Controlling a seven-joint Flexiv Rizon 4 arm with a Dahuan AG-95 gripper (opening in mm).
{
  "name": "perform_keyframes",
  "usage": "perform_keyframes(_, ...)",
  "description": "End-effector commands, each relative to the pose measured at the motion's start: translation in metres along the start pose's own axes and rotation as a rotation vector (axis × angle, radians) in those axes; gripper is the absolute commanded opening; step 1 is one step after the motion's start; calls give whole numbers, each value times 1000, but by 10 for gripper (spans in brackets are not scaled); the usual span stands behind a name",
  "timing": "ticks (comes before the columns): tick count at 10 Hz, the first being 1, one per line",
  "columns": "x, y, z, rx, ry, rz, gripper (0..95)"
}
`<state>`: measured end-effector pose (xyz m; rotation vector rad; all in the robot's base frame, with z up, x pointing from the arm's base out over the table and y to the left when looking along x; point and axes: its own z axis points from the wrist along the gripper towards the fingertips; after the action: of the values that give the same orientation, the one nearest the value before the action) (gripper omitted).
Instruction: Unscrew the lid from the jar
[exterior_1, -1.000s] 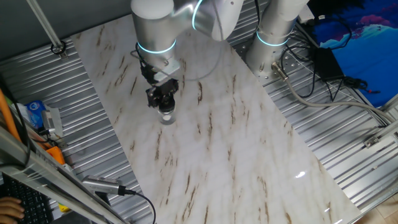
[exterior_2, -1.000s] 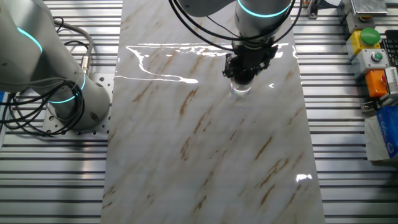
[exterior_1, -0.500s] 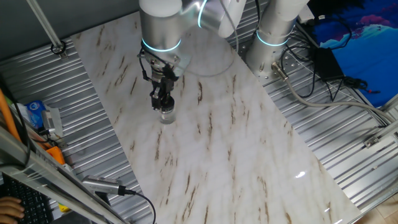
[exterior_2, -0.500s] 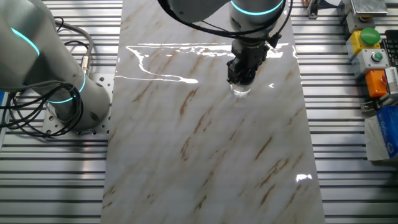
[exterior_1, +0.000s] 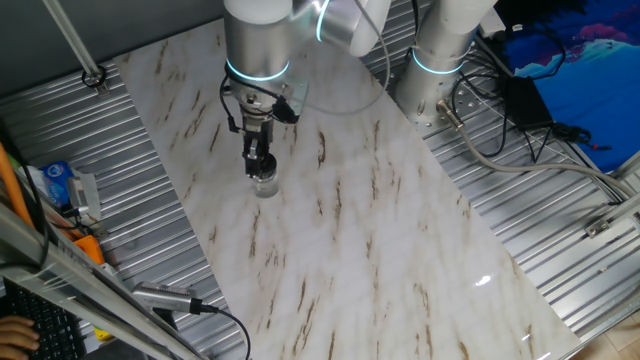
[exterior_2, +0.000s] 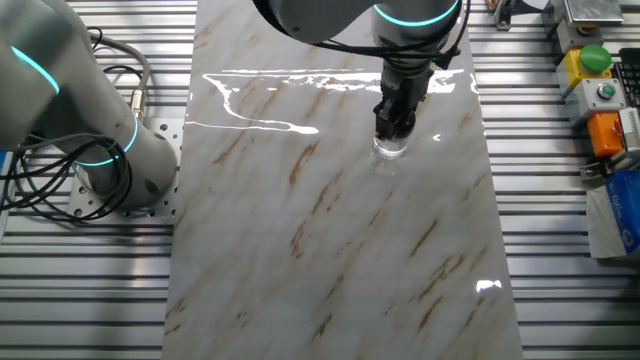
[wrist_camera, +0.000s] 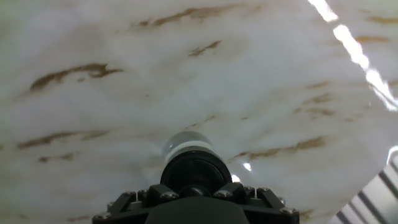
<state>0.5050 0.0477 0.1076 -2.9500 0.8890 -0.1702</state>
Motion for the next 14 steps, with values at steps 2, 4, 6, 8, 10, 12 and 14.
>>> perform_keyframes(2, 1, 0, -1, -1, -2, 3, 0)
perform_keyframes(4, 0, -1, -4, -2, -3, 24, 0)
perform_keyframes(6, -1, -2, -9, -2, -1, 56, 0)
perform_keyframes(8, -2, -3, -12, -2, 0, 88, 0)
perform_keyframes(10, -3, -3, -16, -4, -7, 206, 0)
perform_keyframes(12, -3, -4, -19, 3, 8, 423, 0)
perform_keyframes(14, -4, -5, -19, 19, 30, 632, 0)
